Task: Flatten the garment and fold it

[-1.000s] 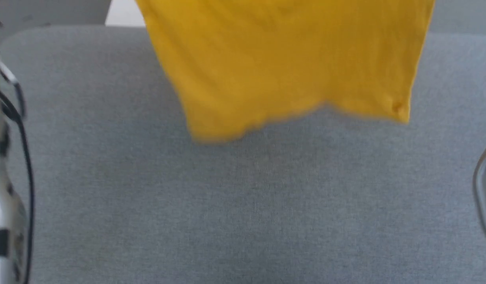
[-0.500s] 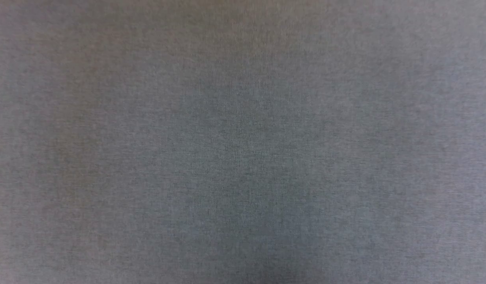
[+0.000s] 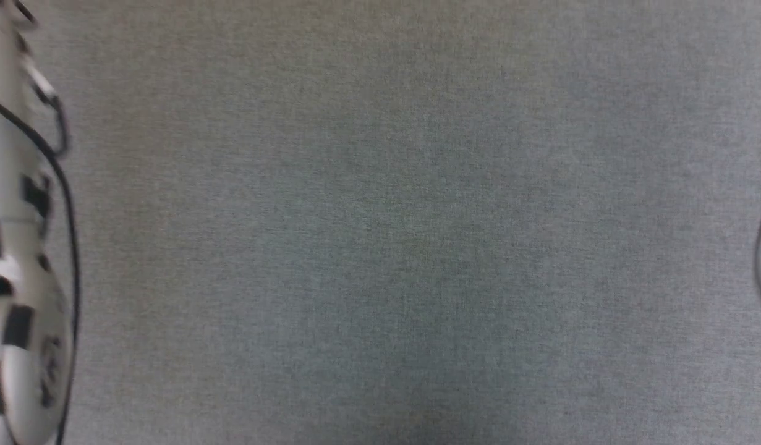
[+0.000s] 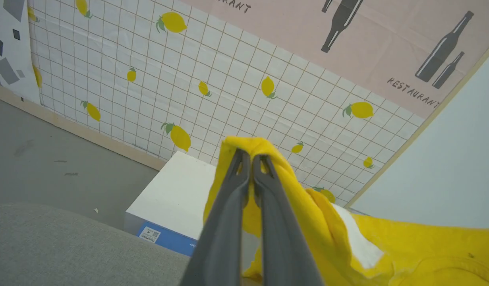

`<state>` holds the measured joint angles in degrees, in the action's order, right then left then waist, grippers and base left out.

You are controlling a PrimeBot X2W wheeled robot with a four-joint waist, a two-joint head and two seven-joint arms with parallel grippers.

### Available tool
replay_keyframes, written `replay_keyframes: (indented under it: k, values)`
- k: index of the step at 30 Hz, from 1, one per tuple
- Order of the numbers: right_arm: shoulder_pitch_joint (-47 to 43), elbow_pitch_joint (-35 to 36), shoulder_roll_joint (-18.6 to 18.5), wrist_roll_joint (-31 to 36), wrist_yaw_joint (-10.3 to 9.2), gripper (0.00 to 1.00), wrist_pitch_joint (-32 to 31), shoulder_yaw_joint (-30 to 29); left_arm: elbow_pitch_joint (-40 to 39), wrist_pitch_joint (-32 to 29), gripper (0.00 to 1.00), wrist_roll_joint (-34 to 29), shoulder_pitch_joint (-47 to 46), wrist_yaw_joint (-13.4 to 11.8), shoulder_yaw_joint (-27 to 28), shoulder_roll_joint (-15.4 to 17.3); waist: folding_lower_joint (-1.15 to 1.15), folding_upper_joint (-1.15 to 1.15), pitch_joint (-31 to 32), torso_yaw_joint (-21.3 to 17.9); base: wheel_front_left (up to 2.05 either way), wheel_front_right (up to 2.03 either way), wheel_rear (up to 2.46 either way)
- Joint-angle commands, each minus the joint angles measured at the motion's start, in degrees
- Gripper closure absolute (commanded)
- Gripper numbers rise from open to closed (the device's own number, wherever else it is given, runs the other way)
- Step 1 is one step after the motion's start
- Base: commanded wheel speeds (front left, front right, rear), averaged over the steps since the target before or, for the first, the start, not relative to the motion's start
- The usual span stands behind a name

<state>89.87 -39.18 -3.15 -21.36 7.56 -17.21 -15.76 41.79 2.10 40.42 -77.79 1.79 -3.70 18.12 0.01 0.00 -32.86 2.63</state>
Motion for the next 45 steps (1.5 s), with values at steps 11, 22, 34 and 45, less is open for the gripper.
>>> replay_keyframes:
  k: [11, 22, 34, 45]
  values:
    - [-38.14, 18.46, -2.78, -15.66, -0.08, 1.0, -3.18, 3.84, -4.11, 2.92, 1.0, 3.7, 27.23, 3.77, -1.28, -3.71, -0.01, 0.0, 20.43, 3.59, 0.0, 0.0, 0.0]
    - [-83.81, 37.51, -0.24, -19.7, -0.08, 1.0, -5.89, -2.68, -24.15, -0.55, 1.0, 10.68, 69.21, -4.55, 1.61, -9.97, -0.01, 0.0, 30.07, 3.14, 0.0, 0.0, 0.0]
    - [-100.71, 47.22, 0.2, -14.38, -0.08, 1.0, -17.78, -4.53, -36.18, -9.34, 1.0, 11.46, 86.78, -14.41, 3.57, -6.42, -0.01, 0.0, 33.3, 1.49, 0.0, 0.0, 0.0]
    - [-104.51, 57.69, -2.28, -3.41, -0.08, 1.0, -34.4, -2.46, -44.26, -20.75, 1.0, -3.11, 90.51, -23.12, -6.77, 4.16, -0.01, 0.0, 32.8, 0.47, 0.0, 0.0, 0.0]
